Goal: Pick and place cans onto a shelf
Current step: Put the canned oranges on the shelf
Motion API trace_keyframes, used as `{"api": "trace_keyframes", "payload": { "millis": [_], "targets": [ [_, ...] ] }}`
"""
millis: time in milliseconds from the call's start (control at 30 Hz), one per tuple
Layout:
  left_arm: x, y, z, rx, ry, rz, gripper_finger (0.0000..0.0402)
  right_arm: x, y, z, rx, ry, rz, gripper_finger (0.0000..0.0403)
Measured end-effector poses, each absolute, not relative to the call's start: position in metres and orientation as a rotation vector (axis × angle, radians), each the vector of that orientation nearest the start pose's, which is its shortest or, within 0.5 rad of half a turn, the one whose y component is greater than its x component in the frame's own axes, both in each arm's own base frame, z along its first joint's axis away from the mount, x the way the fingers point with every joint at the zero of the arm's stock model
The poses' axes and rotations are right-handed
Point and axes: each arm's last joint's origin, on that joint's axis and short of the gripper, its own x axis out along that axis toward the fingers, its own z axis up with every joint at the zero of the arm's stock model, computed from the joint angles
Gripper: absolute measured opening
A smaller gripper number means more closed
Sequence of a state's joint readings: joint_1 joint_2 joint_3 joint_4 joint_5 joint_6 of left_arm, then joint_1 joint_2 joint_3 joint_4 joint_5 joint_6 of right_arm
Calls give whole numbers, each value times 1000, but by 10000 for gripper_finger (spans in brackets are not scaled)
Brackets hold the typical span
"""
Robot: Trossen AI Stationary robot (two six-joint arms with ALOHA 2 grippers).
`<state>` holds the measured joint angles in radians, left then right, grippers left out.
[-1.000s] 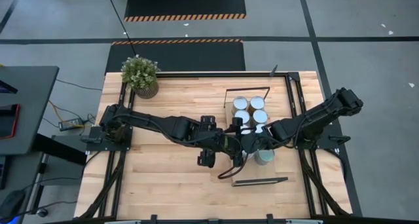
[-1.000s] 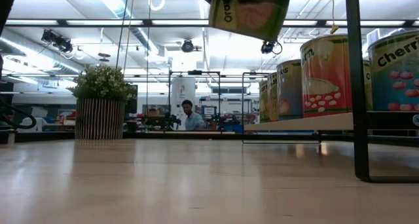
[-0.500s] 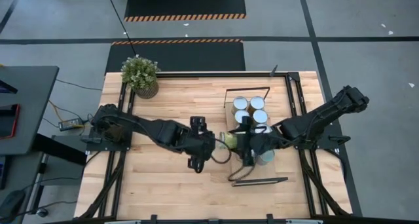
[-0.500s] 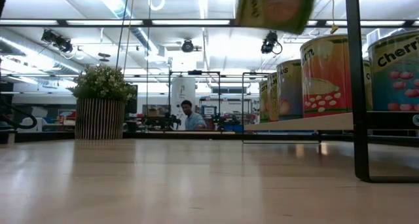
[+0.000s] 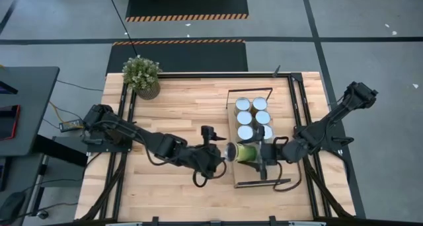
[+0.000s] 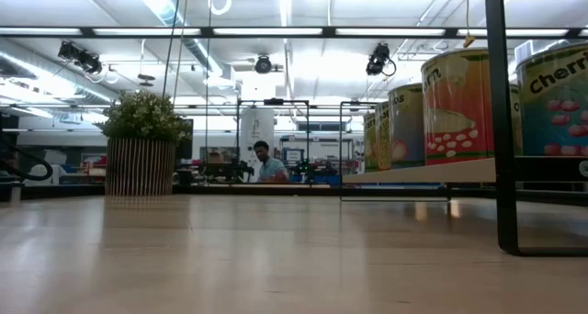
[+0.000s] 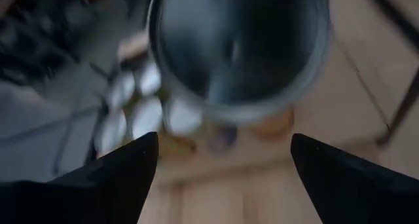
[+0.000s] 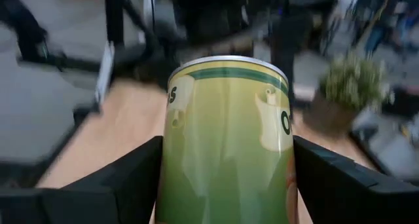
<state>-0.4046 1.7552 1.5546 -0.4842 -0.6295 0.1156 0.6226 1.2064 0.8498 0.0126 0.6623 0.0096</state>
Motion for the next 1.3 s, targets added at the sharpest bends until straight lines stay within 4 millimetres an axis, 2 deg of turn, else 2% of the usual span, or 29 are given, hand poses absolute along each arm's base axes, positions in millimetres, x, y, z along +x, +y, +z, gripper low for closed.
{"api": "trace_keyframes", "payload": {
  "millis": [67,200,533,733,867,1067,1300],
  "targets": [
    [370,-139,320,465,535,175,354,224,139,288,-194,189,-31,310],
    [375,-140,327,509,459,169,354,225,137,281,-205,124,-22,316],
    [376,-141,331,568,430,175,354,226,137,273,-197,138,-23,319],
    [364,-145,351,567,354,178,354,218,144,276,-197,132,-29,319],
    [359,-147,360,554,321,170,354,203,151,280,-218,127,-3,319],
    [359,-145,357,551,342,189,354,187,158,289,-208,95,-18,319],
    [370,-128,349,464,331,155,354,199,165,276,-225,122,-34,319]
  ]
}}
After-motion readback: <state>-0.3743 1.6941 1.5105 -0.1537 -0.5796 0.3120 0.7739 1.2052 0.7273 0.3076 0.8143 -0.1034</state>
